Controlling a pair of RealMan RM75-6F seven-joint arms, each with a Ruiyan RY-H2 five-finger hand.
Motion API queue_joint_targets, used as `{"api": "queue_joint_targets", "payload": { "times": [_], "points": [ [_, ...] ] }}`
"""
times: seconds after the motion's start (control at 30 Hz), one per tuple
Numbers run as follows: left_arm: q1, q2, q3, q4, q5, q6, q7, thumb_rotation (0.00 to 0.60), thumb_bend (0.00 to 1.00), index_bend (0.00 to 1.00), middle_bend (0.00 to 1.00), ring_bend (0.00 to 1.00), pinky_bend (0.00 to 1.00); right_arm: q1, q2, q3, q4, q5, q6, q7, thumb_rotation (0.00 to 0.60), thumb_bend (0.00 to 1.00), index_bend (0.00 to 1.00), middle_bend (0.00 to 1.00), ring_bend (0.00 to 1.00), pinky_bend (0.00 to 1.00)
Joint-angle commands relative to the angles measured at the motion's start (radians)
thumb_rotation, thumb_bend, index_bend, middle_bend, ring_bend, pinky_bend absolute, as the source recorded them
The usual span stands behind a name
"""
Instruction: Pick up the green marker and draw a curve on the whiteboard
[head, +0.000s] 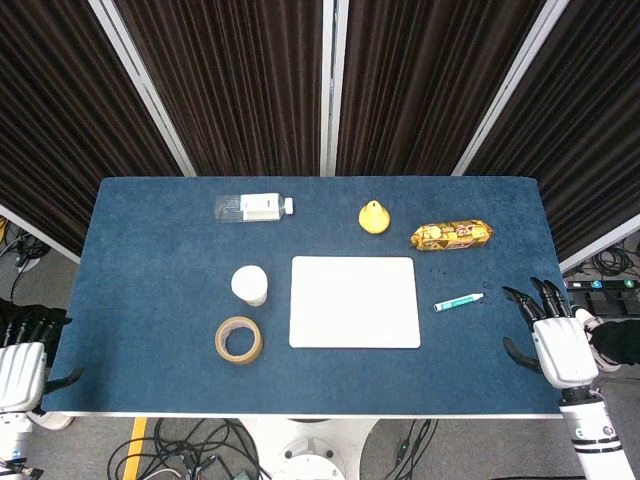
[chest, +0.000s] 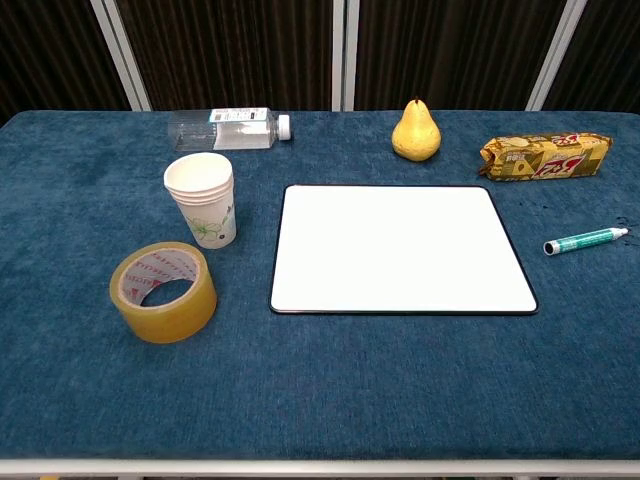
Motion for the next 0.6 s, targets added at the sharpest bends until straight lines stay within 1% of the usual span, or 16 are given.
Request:
{"api": "queue_joint_targets", "payload": {
  "times": [0.03,0.23,0.33,0.37,0.47,0.5,0.6],
  "points": [
    [0.0,-0.002,-0.001,0.002,0.0,0.002,-0.001,0.6,0.0,0.27,0.22,0.09,0.07,0.002,-0.001,0.0,-0.002,-0.004,0.0,-0.002,0.6,0.2,0.16,0.26,0.04,0.0],
    [0.002,-0.004,0.0,0.005,0.002,0.006,-0.003,0.6,0.0,0.27,0.22,0.09,0.07,0.003,0.001,-0.002,-0.005,-0.003,-0.003,-0.01,0.6,0.2,0.16,0.26,0.04,0.0],
    [0.002,-0.005,0.001,0.005,0.003,0.005,-0.005,0.6,0.0,0.27,0.22,0.09,0.07,0.023,-0.007,0.008,0.004,0.021,-0.039,-0.021,0.6,0.19,0.16,0.26,0.04,0.0],
    [0.001,-0.005,0.001,0.005,0.004,0.004,-0.006,0.6,0.0,0.27,0.22,0.09,0.07,0.037,-0.01,0.011,0.009,0.03,-0.067,-0.021,0.6,0.17,0.16,0.26,0.04,0.0],
    [-0.003,-0.007,0.0,0.005,0.009,0.003,-0.005,0.6,0.0,0.27,0.22,0.09,0.07,0.11,-0.022,0.022,0.032,0.068,-0.202,-0.024,0.6,0.1,0.18,0.27,0.04,0.0],
    [-0.003,-0.008,0.0,0.005,0.01,0.004,-0.004,0.6,0.0,0.27,0.22,0.09,0.07,0.143,-0.037,0.031,0.053,0.083,-0.253,-0.045,0.6,0.1,0.21,0.28,0.04,0.0],
    [0.0,-0.008,0.001,0.003,0.006,0.006,-0.001,0.6,0.0,0.27,0.22,0.09,0.07,0.222,-0.1,0.048,0.127,0.115,-0.361,-0.117,0.6,0.1,0.3,0.33,0.08,0.03]
  ]
}}
